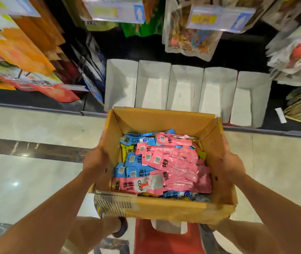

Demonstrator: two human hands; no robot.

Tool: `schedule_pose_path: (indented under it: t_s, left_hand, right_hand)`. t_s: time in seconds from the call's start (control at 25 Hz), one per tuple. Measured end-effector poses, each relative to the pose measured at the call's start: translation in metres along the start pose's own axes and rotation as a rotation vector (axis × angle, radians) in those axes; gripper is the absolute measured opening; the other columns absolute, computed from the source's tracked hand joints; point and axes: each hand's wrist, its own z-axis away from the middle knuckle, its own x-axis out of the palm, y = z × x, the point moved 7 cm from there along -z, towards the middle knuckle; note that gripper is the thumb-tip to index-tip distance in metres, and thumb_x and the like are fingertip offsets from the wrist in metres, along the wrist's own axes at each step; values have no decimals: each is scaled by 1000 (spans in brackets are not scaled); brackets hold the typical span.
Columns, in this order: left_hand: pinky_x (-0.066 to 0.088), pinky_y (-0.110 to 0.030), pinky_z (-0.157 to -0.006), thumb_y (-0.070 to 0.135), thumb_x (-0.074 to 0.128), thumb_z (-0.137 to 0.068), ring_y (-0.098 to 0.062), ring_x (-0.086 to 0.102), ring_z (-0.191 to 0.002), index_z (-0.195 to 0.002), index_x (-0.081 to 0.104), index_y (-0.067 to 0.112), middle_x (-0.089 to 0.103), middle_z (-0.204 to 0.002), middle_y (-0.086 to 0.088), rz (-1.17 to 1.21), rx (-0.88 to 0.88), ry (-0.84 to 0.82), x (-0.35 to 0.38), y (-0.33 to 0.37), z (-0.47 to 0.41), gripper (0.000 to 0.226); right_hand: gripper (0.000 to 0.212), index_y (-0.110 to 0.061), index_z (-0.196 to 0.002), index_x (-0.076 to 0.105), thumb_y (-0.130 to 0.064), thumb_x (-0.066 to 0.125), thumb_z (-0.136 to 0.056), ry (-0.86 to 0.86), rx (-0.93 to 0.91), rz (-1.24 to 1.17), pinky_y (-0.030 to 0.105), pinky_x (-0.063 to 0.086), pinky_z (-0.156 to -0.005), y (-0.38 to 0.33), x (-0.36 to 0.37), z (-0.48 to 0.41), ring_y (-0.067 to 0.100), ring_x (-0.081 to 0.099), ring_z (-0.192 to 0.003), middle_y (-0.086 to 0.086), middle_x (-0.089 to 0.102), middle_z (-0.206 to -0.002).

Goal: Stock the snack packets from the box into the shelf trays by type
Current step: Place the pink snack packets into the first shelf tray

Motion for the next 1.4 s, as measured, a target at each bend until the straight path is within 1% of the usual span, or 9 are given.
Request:
schedule_pose_path:
  t_s: [0.2,0.32,0.4,0.56,0.68,0.8,0.92,1.16,1.4]
  left_hand:
    - [41,-33,-54,25,38,-76,-27,56,-60,-156,-15,53,61,-73,-3,153,99,71,34,-10,-8,99]
    - [38,-29,-53,34,42,-87,-13,52,-58,-157,-12,51,61,-78,1,197,107,124,45,-12,-10,90]
    - [35,-27,-49,29,53,-97,-5,49,-56,-159,-11,48,65,-76,-1,179,179,194,54,-13,-18,90]
    - [52,-41,-54,17,57,-97,-23,60,-54,-156,-13,53,69,-70,-6,101,212,254,64,-26,-31,99]
    - [50,-42,-54,14,58,-95,-27,59,-55,-155,-16,55,67,-68,-10,57,175,273,70,-27,-23,103]
    - [48,-40,-54,15,57,-95,-31,58,-56,-153,-19,55,68,-72,-15,49,178,271,71,-27,-11,104]
    - [48,-40,-56,16,56,-95,-35,60,-62,-153,-19,55,69,-78,-18,10,173,263,63,-26,1,102]
    - [49,-40,-62,19,53,-93,-34,61,-69,-154,-14,57,68,-86,-17,-20,191,242,43,-27,36,98]
    - [47,-38,-68,21,54,-92,-36,59,-78,-155,-12,55,67,-98,-19,-30,184,222,31,-27,62,97]
  right_hand:
    - [100,-53,-149,-21,-39,58,-90,126,-118,4,50,58,-64,14,23,-11,37,65,-65,15,68,-79]
    - [104,-44,-152,-22,-26,62,-92,173,-167,63,44,55,-60,18,31,-14,29,60,-58,10,64,-72]
    - [102,-39,-155,-19,-21,60,-93,212,-178,72,39,51,-57,25,39,-21,23,55,-54,7,59,-68]
    - [99,-33,-156,-18,-15,57,-94,245,-203,69,34,39,-53,28,55,-20,17,45,-48,7,56,-65]
    - [96,-30,-158,-15,-14,55,-93,265,-224,84,33,36,-55,27,56,-16,19,44,-50,10,61,-69]
    - [96,-37,-156,-15,-16,55,-93,288,-210,88,38,49,-63,35,55,-15,30,55,-62,14,65,-78]
    - [88,-40,-156,-10,-23,53,-98,248,-206,29,40,49,-67,40,49,-10,30,54,-68,14,61,-87]
    - [100,-51,-149,-22,-28,59,-96,271,-268,78,37,50,-62,49,46,11,25,58,-65,15,70,-97]
    - [97,-49,-151,-20,-28,58,-97,275,-280,127,32,47,-57,50,33,44,20,57,-66,13,68,-105]
